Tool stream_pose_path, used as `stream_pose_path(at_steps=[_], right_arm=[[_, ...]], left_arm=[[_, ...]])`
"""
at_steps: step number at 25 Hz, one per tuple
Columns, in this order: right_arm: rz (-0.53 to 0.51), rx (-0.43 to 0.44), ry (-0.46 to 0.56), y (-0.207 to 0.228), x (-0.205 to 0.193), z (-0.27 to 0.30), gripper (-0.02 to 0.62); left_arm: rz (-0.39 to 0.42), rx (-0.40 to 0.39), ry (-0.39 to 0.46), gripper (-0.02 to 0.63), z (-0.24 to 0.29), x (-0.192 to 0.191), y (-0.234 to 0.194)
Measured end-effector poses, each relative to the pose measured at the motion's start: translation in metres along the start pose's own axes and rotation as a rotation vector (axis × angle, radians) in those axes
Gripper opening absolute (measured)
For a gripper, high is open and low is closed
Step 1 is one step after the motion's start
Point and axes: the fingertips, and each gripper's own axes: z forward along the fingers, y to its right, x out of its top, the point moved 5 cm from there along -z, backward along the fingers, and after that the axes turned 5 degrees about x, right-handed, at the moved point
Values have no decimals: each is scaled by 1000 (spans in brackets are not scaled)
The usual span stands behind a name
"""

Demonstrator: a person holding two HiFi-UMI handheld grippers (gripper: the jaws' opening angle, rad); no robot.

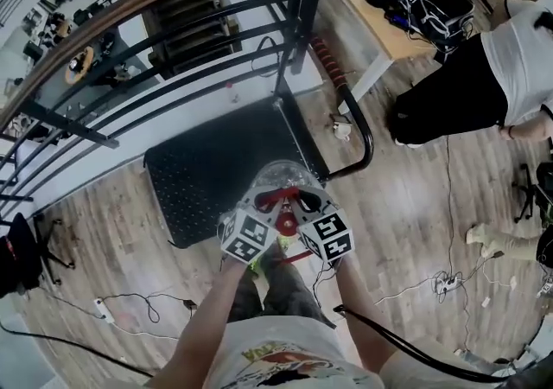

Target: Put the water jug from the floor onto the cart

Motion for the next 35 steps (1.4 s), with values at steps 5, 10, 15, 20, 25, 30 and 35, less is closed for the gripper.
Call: stream_pose_path(at_steps=[5,10,15,20,25,30,35], right_arm=[[-1,23,-8,12,3,20,20],[12,36,-19,18,4,45,20],[15,38,-34,20,-1,80,20],[39,15,-41,24,-1,112,20],[61,5,-44,32,2,143,20],[69,1,-50,41,5,172,20],[88,-4,-61,52,4,196,20]], left_arm=[[-24,31,3,11,12,-5,-17],[-40,44,-3,11,20,-16,-37],[-51,33,-14,11,29,-39,-62],[-53,15,-17,11,39,-55,-89],[-49,0,-23,11,50,-66,-117],[-54,-4,-31,11,63,-77,-143],[-68,-11,-42,11,77,-87,-162]])
